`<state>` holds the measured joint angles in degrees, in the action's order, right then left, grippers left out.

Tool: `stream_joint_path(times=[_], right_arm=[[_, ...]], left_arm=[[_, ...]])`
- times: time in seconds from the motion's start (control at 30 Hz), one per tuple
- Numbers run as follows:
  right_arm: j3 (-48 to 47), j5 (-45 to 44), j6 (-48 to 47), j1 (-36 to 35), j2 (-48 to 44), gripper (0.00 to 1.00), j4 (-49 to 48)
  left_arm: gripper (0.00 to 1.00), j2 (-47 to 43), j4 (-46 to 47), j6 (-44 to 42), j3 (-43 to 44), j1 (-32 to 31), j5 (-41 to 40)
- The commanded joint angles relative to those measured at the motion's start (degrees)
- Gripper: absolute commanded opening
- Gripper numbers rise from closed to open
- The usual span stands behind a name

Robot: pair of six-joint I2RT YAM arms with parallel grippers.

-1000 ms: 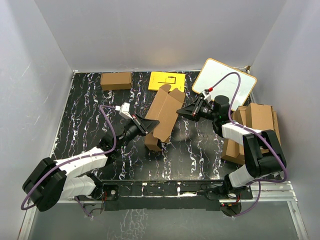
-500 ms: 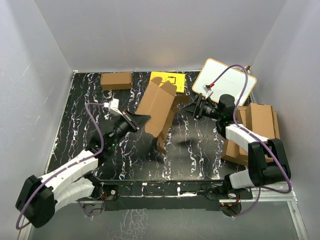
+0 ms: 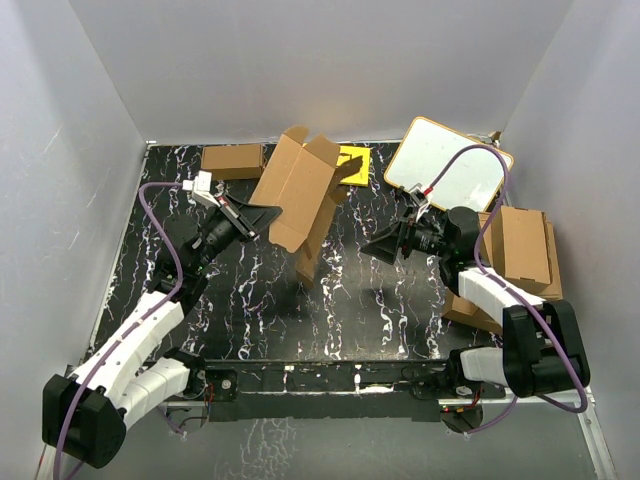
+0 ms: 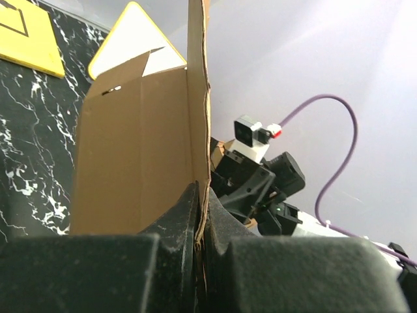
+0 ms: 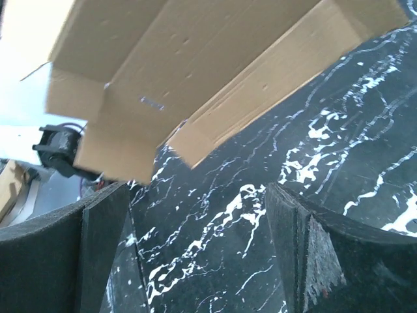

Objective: Fold the paper box

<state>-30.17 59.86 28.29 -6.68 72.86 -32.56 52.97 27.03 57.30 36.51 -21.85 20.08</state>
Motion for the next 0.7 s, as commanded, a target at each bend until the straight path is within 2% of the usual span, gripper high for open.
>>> stream_joint_path(times=[0.0,0.33,0.67], right_arm=[[1.99,-6.27,3.15,0.35,1.11,0.92,-9.12],[2.81,-6.55,9.26,0.52,2.21,0.94,-14.86],[1.70,-6.22,20.30,0.52,4.15,0.90,-23.29]], left_arm=[[0.00,-0.33,3.68,2.46,2.33,0.39,5.07],[0.00,-2.09,8.51,5.96,2.02,0.40,5.94],[0.00,-2.91,14.95,10.56,3.46,0.40,6.11]])
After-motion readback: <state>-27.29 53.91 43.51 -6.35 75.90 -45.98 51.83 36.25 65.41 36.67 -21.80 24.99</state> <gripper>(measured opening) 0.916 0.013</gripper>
